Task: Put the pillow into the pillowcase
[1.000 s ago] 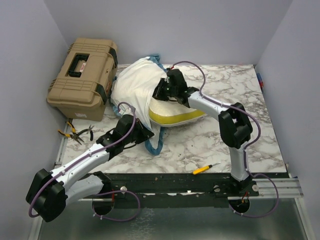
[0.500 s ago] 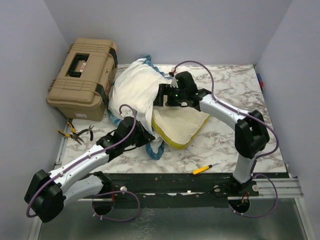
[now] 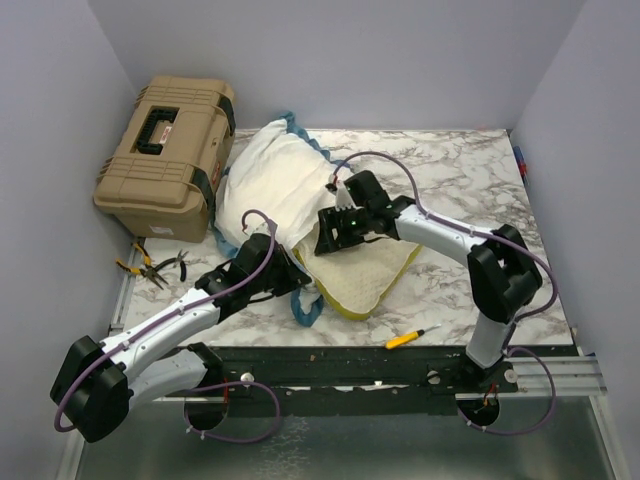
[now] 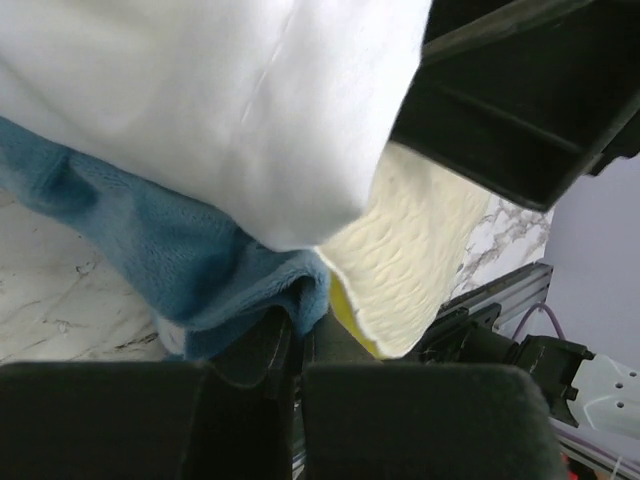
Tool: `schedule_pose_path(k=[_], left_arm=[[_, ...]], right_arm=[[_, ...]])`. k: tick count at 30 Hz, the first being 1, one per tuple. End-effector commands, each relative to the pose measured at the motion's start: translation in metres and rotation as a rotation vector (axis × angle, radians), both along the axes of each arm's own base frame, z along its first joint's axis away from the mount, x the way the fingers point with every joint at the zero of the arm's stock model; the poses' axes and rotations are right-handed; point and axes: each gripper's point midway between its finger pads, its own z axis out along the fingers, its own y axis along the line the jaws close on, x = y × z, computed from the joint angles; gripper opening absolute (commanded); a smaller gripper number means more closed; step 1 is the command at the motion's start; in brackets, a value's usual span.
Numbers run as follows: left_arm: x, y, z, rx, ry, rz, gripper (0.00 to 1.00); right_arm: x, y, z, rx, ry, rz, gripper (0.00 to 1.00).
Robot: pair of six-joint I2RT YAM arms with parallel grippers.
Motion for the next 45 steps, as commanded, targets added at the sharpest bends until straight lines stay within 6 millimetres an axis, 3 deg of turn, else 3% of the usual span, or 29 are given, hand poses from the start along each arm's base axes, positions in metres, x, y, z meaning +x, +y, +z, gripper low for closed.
schedule_pose_path(k=[1, 3, 5, 11, 14, 17, 20, 23, 28, 31, 34, 36, 38, 42, 45], left_arm=[[-0.004, -0.013, 0.023, -0.061, -0.014, -0.051, 0.00], [-0.005, -0.015, 0.026, -0.070, -0.013, -0.058, 0.00], [-0.006, -0.017, 0.029, -0.081, -0.014, -0.066, 0.00], [-0.019, -0.018, 0.025, -0.098, 0.012, -0.082, 0.00], [-0.030, -0.019, 0.014, -0.086, 0.041, -0.101, 0.00], [-0.041, -0.023, -0.002, -0.053, 0.086, -0.137, 0.00], [-0.047, -0.024, -0.023, -0.001, 0.147, -0.166, 0.00], [-0.048, -0.026, -0.036, 0.052, 0.167, -0.192, 0.00], [-0.038, -0.028, -0.028, 0.089, 0.116, -0.200, 0.00], [-0.029, -0.030, -0.008, 0.089, 0.050, -0.206, 0.16], [-0.024, -0.032, 0.016, 0.070, -0.015, -0.221, 0.41], [-0.024, -0.035, 0.030, 0.055, -0.050, -0.247, 0.55], [-0.028, -0.037, 0.038, 0.046, -0.069, -0.290, 0.62], [-0.030, -0.035, 0.045, 0.068, -0.081, -0.321, 0.68], [-0.019, -0.026, 0.047, 0.120, -0.085, -0.257, 0.73]], right_arm=[[-0.028, 0.033, -0.013, 0.066, 0.090, 0.135, 0.49], [-0.017, 0.048, -0.011, 0.106, 0.104, 0.113, 0.20], [0.000, 0.063, -0.003, 0.150, 0.109, 0.064, 0.01], [0.067, 0.097, 0.039, 0.419, 0.136, -0.128, 0.00], [0.104, 0.095, 0.047, 0.530, 0.145, -0.278, 0.00], [0.129, 0.085, 0.056, 0.626, 0.126, -0.397, 0.00], [0.134, 0.088, 0.069, 0.691, 0.113, -0.385, 0.00], [0.118, 0.095, 0.071, 0.682, 0.139, -0.279, 0.00], [0.082, 0.063, 0.043, 0.505, 0.163, -0.249, 0.16], [0.062, 0.035, 0.032, 0.381, 0.172, -0.229, 0.39], [0.048, 0.004, 0.030, 0.258, 0.170, -0.235, 0.63], [0.045, -0.014, 0.034, 0.198, 0.139, -0.246, 0.74], [0.046, -0.031, 0.041, 0.153, 0.103, -0.251, 0.83], [0.058, -0.068, 0.045, 0.051, 0.029, -0.303, 0.91], [0.082, -0.106, 0.039, 0.006, 0.007, -0.403, 0.93]])
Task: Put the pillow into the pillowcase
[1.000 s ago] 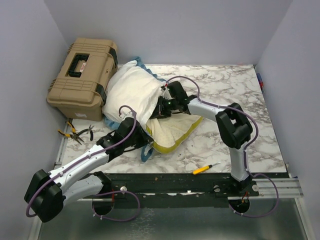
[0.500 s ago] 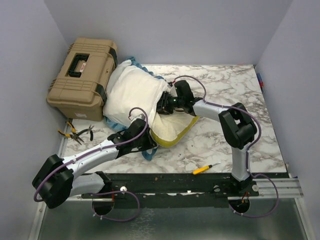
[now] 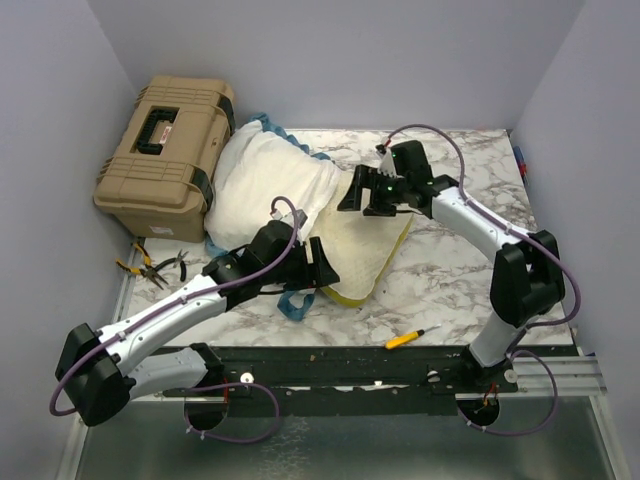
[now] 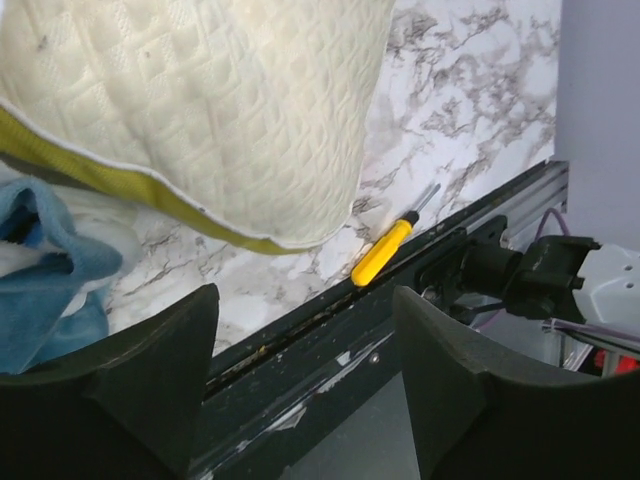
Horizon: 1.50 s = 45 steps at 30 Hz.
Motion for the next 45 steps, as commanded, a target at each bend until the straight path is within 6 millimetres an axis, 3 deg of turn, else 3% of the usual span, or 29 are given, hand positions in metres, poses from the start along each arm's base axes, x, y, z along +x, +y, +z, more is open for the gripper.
schedule_pose_path(k=[1, 4, 7, 12, 16, 18, 24, 27, 30, 32, 34, 37, 40, 43, 45], left_arm=[[0.005, 0.013, 0.006, 0.081, -0.017, 0.027, 0.73], [0.023, 0.025, 0.008, 0.144, -0.035, 0.126, 0.77], [0.041, 0.045, 0.002, 0.207, -0.019, 0.238, 0.78], [0.069, 0.094, -0.025, 0.261, 0.088, 0.437, 0.79], [0.094, 0.119, -0.050, 0.221, 0.136, 0.550, 0.82], [0.110, 0.112, -0.054, 0.155, 0.127, 0.545, 0.82], [0.160, 0.063, -0.048, 0.043, 0.030, 0.377, 0.81], [0.183, 0.036, -0.049, 0.048, 0.000, 0.293, 0.81], [0.200, -0.006, -0.048, 0.041, -0.026, 0.180, 0.80], [0.209, -0.028, -0.048, 0.041, -0.047, 0.124, 0.79], [0.217, -0.035, -0.044, 0.042, -0.062, 0.115, 0.79], [0.226, -0.017, -0.036, 0.133, -0.101, 0.164, 0.79], [0.229, 0.026, -0.025, 0.305, -0.134, 0.261, 0.82], [0.221, 0.077, -0.012, 0.473, -0.128, 0.368, 0.83], [0.212, 0.097, 0.002, 0.526, -0.139, 0.409, 0.84]], right_arm=[[0.022, -0.064, -0.023, -0.174, 0.016, -0.116, 0.93], [0.050, -0.101, -0.035, -0.197, 0.030, -0.224, 0.94], [0.070, -0.118, -0.046, -0.219, 0.050, -0.268, 0.94], [0.081, -0.121, -0.071, -0.263, 0.090, -0.248, 0.94], [0.064, -0.109, -0.095, -0.210, 0.169, -0.189, 0.92], [0.046, -0.101, -0.103, -0.155, 0.212, -0.151, 0.89], [-0.017, -0.096, -0.111, -0.072, 0.297, -0.101, 0.75], [-0.050, -0.097, -0.106, -0.035, 0.334, -0.087, 0.66], [-0.080, -0.092, -0.097, 0.023, 0.372, -0.062, 0.60], [-0.092, -0.085, -0.091, 0.062, 0.389, -0.046, 0.60], [-0.098, -0.072, -0.085, 0.091, 0.392, -0.017, 0.60], [-0.098, -0.038, -0.074, 0.125, 0.377, 0.072, 0.65], [-0.097, -0.001, -0.058, 0.097, 0.330, 0.187, 0.74], [-0.085, 0.001, -0.041, 0.065, 0.258, 0.189, 0.86], [-0.076, -0.013, -0.035, 0.008, 0.200, 0.145, 0.92]])
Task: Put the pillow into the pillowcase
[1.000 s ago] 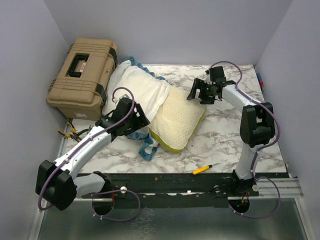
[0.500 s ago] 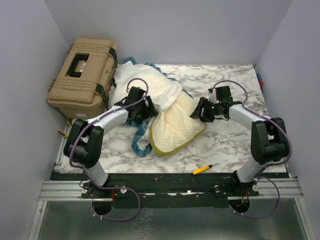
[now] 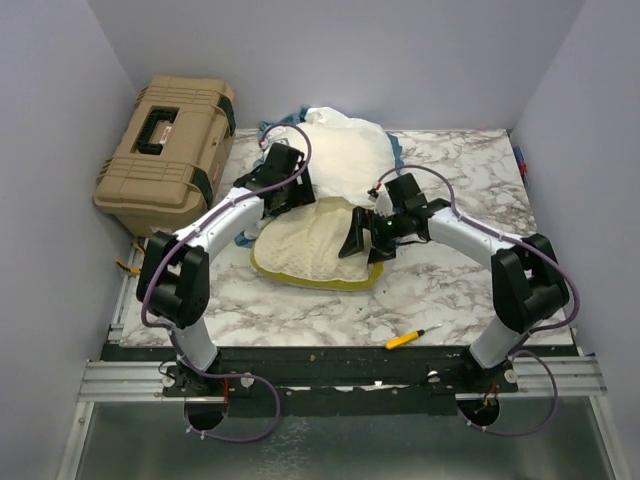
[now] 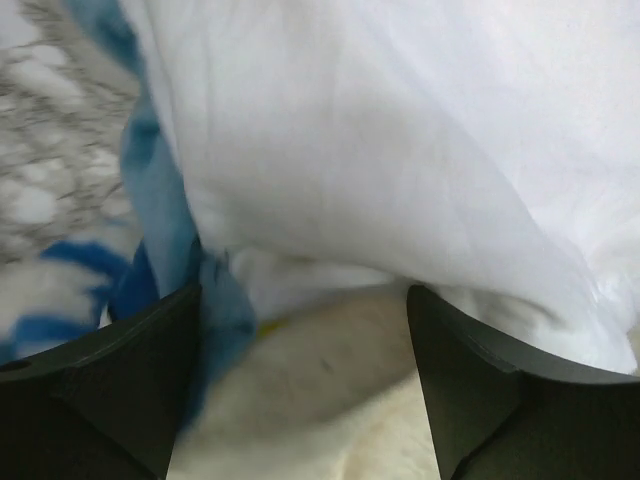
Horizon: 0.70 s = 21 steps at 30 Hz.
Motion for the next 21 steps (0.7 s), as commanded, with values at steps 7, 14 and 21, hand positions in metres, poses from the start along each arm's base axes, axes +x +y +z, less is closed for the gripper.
schedule_pose_path(k=[7, 14, 21], left_arm=[[-0.068, 0.020, 0.063, 0.029, -0.006, -0.004, 0.84], [-0.110, -0.081, 0.060, -0.123, 0.029, -0.241, 0.84], [-0.139, -0.129, 0.048, -0.166, 0.081, -0.345, 0.84]], right_arm=[[0.052, -0.086, 0.040, -0.047, -0.188, -0.234, 0.95], [0.093, -0.134, 0.002, -0.142, -0.172, -0.399, 0.93], [0.146, -0.143, -0.044, -0.161, -0.116, -0.477, 0.85]])
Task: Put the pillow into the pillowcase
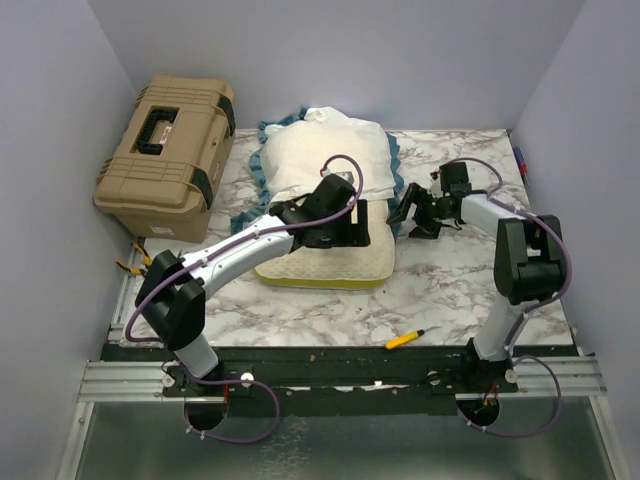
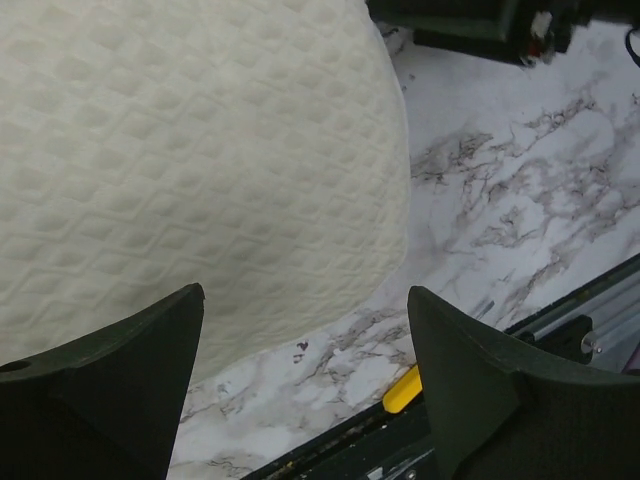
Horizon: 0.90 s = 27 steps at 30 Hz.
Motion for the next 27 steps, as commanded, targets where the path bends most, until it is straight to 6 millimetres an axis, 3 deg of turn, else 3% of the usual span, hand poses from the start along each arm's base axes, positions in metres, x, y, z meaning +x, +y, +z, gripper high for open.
schedule_pose_path(k=[1, 7, 9, 12, 16, 20, 22, 23, 27], left_arm=[[-0.014, -0.025, 0.004, -0.074, 0.030, -0.038, 0.83], [-0.023, -0.034, 0.006, -0.096, 0.030, -0.053, 0.83], [-0.024, -0.034, 0.005, -0.097, 0.028, -0.054, 0.83], [-0.023, -0.037, 0.003, -0.104, 0.032, -0.055, 0.83], [-0.019, -0.055, 0.004, -0.149, 0.041, -0.081, 0.83], [-0.012, -0.078, 0.002, -0.182, 0.070, -0.102, 0.82], [-0.009, -0.091, -0.007, -0.178, 0.088, -0.112, 0.79], [-0.007, -0.093, -0.014, -0.166, 0.101, -0.102, 0.77], [0.006, -0.075, -0.051, 0.005, 0.119, 0.012, 0.77]], right_arm=[[0.045, -0.009, -0.019, -0.019, -0.028, -0.061, 0.82], [0.057, 0.000, -0.039, 0.044, 0.011, -0.093, 0.61], [0.056, 0.000, -0.039, 0.047, 0.009, -0.109, 0.60], [0.051, 0.001, -0.042, 0.069, 0.016, -0.111, 0.46], [0.043, 0.010, -0.052, 0.123, 0.041, -0.083, 0.34], [0.030, 0.017, -0.057, 0.172, 0.062, -0.057, 0.12], [0.020, 0.021, -0.054, 0.197, 0.069, -0.038, 0.01], [0.015, 0.022, -0.052, 0.209, 0.074, -0.032, 0.00], [-0.004, 0.027, -0.026, 0.250, 0.053, 0.005, 0.00]])
